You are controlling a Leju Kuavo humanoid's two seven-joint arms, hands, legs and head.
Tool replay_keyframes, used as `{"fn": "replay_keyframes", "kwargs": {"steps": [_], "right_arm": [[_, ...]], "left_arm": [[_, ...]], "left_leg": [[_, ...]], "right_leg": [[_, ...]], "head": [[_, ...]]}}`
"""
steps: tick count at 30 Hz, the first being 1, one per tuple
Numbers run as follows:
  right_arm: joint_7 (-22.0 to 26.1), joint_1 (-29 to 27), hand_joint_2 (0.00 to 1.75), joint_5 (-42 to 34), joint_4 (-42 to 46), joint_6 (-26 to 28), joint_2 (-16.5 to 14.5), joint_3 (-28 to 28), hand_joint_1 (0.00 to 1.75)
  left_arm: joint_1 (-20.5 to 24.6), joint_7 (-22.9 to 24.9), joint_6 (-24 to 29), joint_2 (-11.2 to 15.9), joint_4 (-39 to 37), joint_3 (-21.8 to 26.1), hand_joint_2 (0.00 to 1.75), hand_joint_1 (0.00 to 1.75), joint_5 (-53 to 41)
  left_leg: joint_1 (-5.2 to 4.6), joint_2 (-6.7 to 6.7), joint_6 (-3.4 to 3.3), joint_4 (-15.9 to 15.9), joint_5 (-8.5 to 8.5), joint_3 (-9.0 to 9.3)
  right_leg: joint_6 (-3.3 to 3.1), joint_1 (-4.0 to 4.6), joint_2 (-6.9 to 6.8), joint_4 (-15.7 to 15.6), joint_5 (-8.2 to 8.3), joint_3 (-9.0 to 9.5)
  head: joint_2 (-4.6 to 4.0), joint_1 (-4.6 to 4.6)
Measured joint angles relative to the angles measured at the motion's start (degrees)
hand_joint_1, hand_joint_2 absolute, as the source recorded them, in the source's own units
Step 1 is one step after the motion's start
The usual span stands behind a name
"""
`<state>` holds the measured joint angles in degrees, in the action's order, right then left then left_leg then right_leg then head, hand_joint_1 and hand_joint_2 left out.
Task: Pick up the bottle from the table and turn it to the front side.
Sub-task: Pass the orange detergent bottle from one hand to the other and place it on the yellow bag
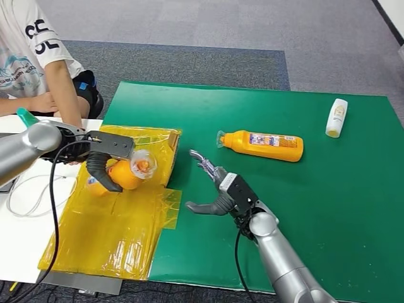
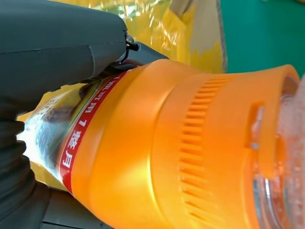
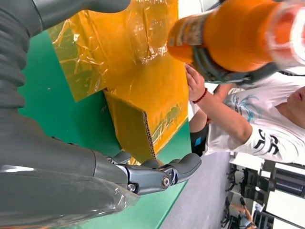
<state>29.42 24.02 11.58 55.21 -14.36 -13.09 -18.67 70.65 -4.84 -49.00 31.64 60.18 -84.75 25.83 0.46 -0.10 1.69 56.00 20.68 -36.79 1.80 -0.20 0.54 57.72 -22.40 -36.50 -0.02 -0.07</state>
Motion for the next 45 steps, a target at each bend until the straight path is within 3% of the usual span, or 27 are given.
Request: {"fn": "replay_keyframes", "kwargs": {"steps": [9,14,16,18,20,38,42,45], "right_arm": [[-0.5,0.0,1.75,0.2,-0.3,0.4,-0.2,-0.5,0.00],[-1.0,-0.1,1.75,0.5,-0.1,0.5,-0.2,-0.6,0.00],[-1.0,-0.2,1.75,0.6,0.1,0.5,-0.2,-0.6,0.00],[-1.1,-0.3,1.75,0.8,0.4,0.5,-0.2,-0.6,0.00],[-1.3,-0.3,1.75,0.9,0.7,0.5,-0.2,-0.6,0.00],[-1.7,-1.2,1.75,1.5,2.1,0.5,-0.2,-0.5,0.00],[-1.8,-1.5,1.75,1.6,2.5,0.9,-0.2,-0.5,0.00],[-2.1,-2.3,1.75,1.7,3.5,1.4,0.0,-0.5,0.00]], "left_arm": [[-3.7,-6.7,7.9,-2.6,-4.9,-2.1,1.75,1.75,-5.8],[-4.9,-7.5,10.1,-4.1,-6.0,-2.2,1.75,1.75,-9.8],[-5.3,-7.2,10.9,-4.7,-6.2,-2.1,1.75,1.32,-11.6],[-5.8,-7.0,11.6,-5.3,-6.5,-2.1,1.75,0.45,-13.1],[-6.5,-7.0,12.0,-5.9,-6.9,-2.1,1.75,0.00,-14.4],[-10.3,-7.7,13.7,-7.3,-8.3,-0.5,1.75,0.00,-17.1],[-12.0,-9.2,16.5,-7.5,-8.3,1.1,1.75,0.00,-19.2],[-15.1,-11.3,21.7,-7.7,-7.7,4.3,1.75,0.00,-22.4]], "left_leg": [[0.00,0.00,0.00,0.0,0.00,0.00],[0.00,-0.01,0.00,0.0,0.00,0.00],[0.00,0.00,0.00,0.0,0.00,0.01],[0.00,0.00,0.00,0.0,-0.01,0.02],[0.00,0.00,0.02,0.0,-0.02,0.04],[0.01,0.01,0.10,0.0,-0.08,0.03],[0.01,0.01,0.11,0.0,-0.08,0.04],[0.00,0.01,0.11,0.0,-0.08,0.05]], "right_leg": [[0.00,0.00,0.00,0.0,0.00,-0.01],[0.00,0.00,-0.01,0.0,0.00,0.00],[0.00,0.00,-0.01,0.0,0.01,0.00],[-0.01,0.00,-0.01,0.0,0.01,0.02],[-0.03,0.00,0.00,0.0,0.03,0.02],[-0.09,0.00,0.00,0.0,0.07,0.00],[-0.09,0.00,0.00,0.0,0.07,0.00],[-0.09,0.00,0.01,0.0,0.07,-0.01]], "head": [[0.01,-0.02],[0.00,-0.01],[0.00,0.00],[0.01,0.01],[0.00,0.01],[0.00,0.01],[-0.01,0.00],[0.01,0.00]]}}
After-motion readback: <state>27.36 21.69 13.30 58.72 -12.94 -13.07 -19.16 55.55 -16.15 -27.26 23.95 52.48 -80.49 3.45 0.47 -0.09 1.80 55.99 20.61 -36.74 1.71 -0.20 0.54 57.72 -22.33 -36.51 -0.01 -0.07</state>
